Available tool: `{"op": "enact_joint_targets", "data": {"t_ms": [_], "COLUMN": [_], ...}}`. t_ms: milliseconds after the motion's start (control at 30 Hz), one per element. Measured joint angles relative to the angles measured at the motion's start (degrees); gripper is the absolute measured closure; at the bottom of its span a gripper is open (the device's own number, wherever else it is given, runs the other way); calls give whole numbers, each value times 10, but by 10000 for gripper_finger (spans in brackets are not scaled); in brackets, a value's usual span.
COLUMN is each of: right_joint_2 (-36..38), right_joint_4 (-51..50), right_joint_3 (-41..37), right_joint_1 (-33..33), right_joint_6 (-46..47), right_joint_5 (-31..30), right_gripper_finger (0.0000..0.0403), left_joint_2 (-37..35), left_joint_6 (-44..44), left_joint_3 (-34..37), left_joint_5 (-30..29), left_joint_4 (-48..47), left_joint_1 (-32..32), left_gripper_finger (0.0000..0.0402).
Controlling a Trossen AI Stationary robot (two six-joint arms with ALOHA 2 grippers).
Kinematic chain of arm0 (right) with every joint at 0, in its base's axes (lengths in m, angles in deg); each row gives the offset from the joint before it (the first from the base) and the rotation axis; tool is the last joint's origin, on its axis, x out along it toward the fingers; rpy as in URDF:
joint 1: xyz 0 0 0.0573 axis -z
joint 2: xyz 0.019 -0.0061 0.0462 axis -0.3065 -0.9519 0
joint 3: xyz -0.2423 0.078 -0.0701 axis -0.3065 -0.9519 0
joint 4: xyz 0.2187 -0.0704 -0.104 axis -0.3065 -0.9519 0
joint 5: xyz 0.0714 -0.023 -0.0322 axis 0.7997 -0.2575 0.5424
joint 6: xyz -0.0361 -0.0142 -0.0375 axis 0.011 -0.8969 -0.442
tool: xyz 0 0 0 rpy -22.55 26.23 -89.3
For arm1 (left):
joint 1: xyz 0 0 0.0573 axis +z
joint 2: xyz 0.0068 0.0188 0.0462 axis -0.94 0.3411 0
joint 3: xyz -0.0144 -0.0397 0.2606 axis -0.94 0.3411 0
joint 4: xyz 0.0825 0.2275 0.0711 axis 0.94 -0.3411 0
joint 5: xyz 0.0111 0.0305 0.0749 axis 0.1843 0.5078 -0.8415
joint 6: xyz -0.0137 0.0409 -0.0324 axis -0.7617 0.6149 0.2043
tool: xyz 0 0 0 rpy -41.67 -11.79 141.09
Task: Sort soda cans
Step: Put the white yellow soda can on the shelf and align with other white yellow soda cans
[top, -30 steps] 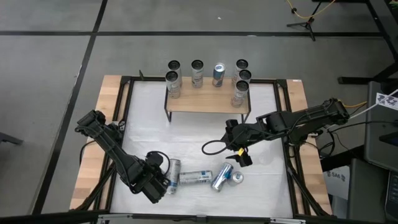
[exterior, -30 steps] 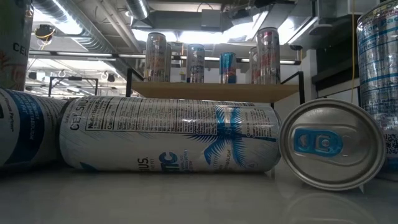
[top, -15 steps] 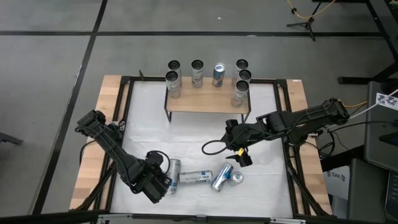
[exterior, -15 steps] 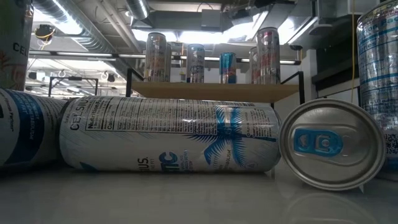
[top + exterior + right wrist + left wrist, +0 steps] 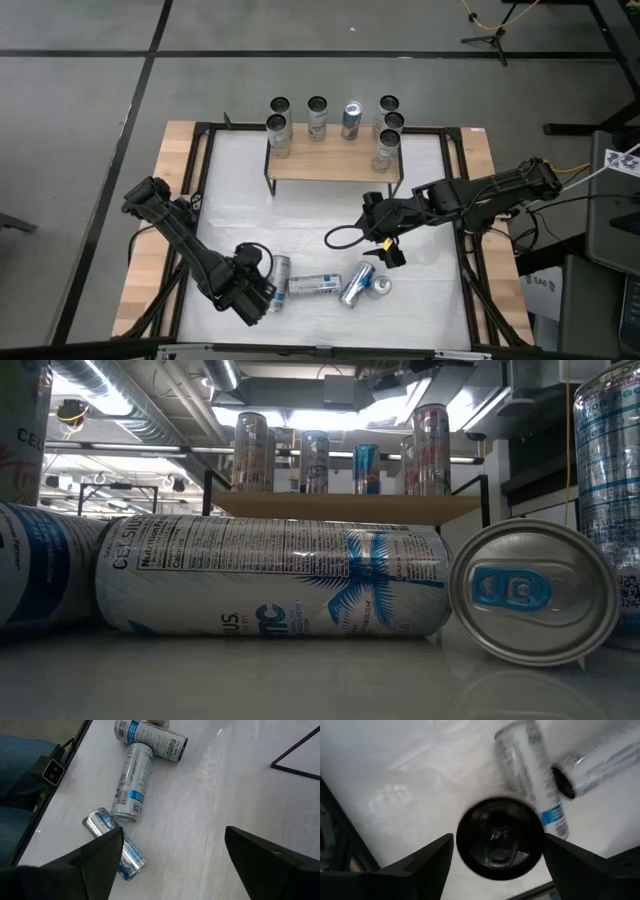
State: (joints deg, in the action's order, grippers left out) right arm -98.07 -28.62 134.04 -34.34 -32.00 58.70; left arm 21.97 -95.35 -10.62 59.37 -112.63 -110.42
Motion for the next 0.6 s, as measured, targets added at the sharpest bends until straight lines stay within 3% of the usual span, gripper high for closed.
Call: {"op": "enact_joint_targets", "data": {"t_ms": [600], "right_joint_2": [0], "right_joint_4": [0], "right_joint_3": [0], "right_joint_1": [0], "right_joint_6": [0], "right_joint_5": [0], "right_gripper_finger": [59], "left_joint_2": [0], "left_joint_6": [49], "left_joint_3": [35], "left_joint_5": [3], "left_joint_4": [38], "left_joint_1": [0], "left_gripper_finger": [108]}}
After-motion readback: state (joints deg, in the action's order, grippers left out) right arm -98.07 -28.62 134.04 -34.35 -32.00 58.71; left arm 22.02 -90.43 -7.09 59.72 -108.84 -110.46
